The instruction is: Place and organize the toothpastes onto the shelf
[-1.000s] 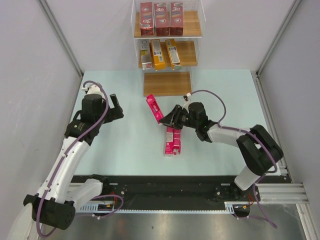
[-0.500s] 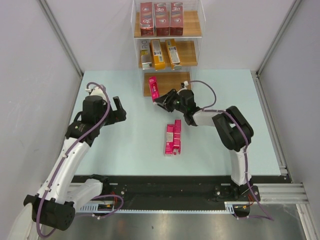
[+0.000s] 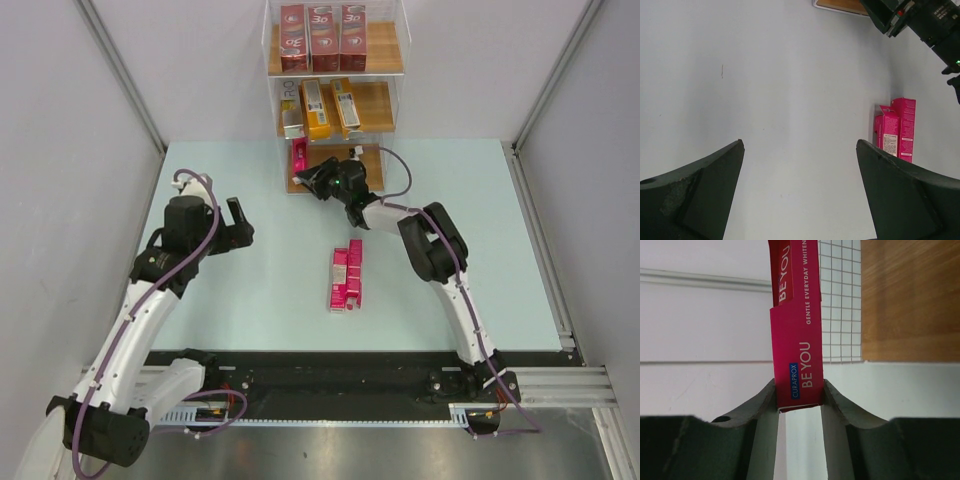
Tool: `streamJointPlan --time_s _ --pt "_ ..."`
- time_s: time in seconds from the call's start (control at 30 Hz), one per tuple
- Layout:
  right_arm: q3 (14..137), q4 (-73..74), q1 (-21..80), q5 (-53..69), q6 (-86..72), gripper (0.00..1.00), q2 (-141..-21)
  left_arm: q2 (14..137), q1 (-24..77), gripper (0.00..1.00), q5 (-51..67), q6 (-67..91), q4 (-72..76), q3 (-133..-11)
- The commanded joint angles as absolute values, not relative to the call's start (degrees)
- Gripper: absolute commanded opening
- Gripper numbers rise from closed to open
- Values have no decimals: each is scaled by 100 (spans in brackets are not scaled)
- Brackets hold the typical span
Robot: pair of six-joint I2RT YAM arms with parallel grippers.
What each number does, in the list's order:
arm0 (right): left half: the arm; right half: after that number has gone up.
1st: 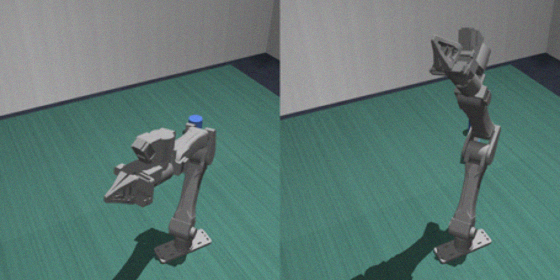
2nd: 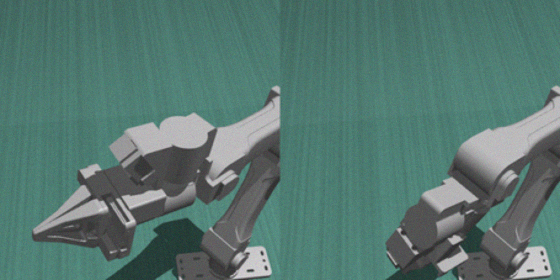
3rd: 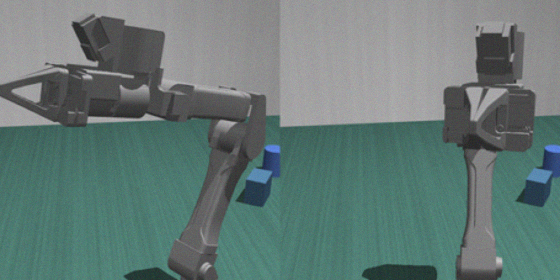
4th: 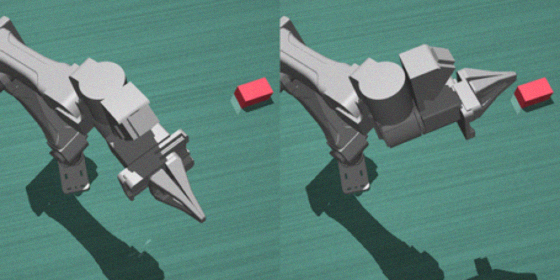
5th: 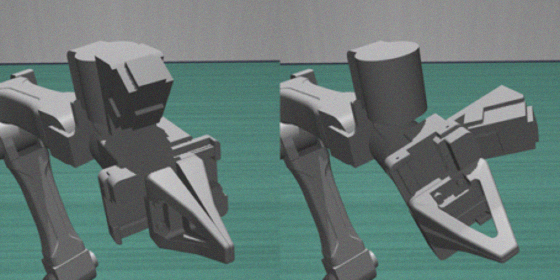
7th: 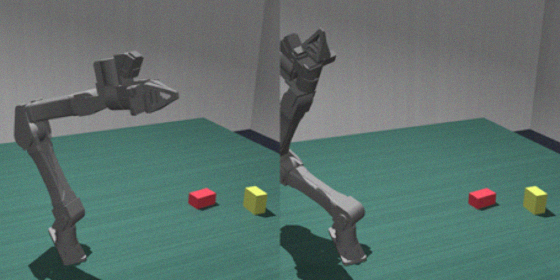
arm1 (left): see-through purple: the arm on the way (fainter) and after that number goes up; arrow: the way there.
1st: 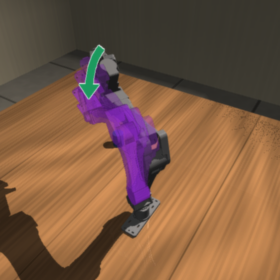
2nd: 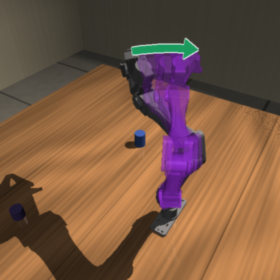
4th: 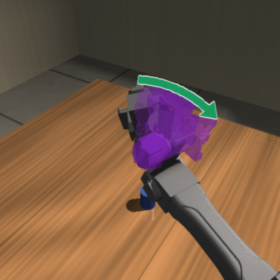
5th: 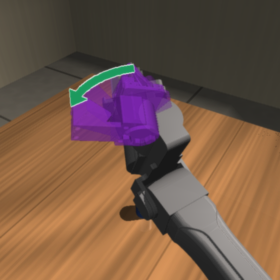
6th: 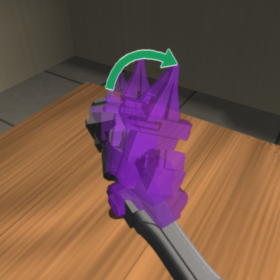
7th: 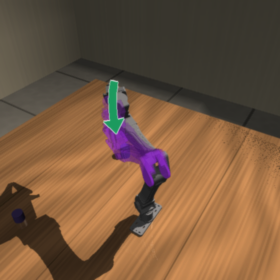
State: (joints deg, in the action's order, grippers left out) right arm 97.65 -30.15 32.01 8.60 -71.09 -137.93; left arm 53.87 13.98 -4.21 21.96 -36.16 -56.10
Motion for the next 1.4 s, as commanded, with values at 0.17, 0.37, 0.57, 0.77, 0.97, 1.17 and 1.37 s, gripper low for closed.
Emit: streamJointPlan --time_s 0.17,0.37,0.57,0.77,0.97,1.17,1.37 --pt "10354 -2505 3208 352 -7339 44 -14352 5238 1433 100 -202 2232 -3445 -5458" --pt "10450 -1856 3243 422 -7006 81 -14300 5203 1433 100 -132 2267 -3472 -5467" --pt "10399 -413 3445 -183 -5872 100 -13923 5115 1433 100 -53 2338 -3402 -5423" --pt "8950 -940 3586 -396 -5766 100 -13167 5071 1433 100 132 2391 -3375 -5335" --pt "8070 -1081 3893 -290 -5118 100 -12446 4957 1433 100 324 2382 -3322 -5265" --pt "7726 -704 4438 -290 -4606 100 -11769 4930 1433 100 492 2443 -3191 -5186" --pt "7085 -326 4728 -246 -4386 99 -10971 4992 1433 100 729 2417 -3138 -5142"
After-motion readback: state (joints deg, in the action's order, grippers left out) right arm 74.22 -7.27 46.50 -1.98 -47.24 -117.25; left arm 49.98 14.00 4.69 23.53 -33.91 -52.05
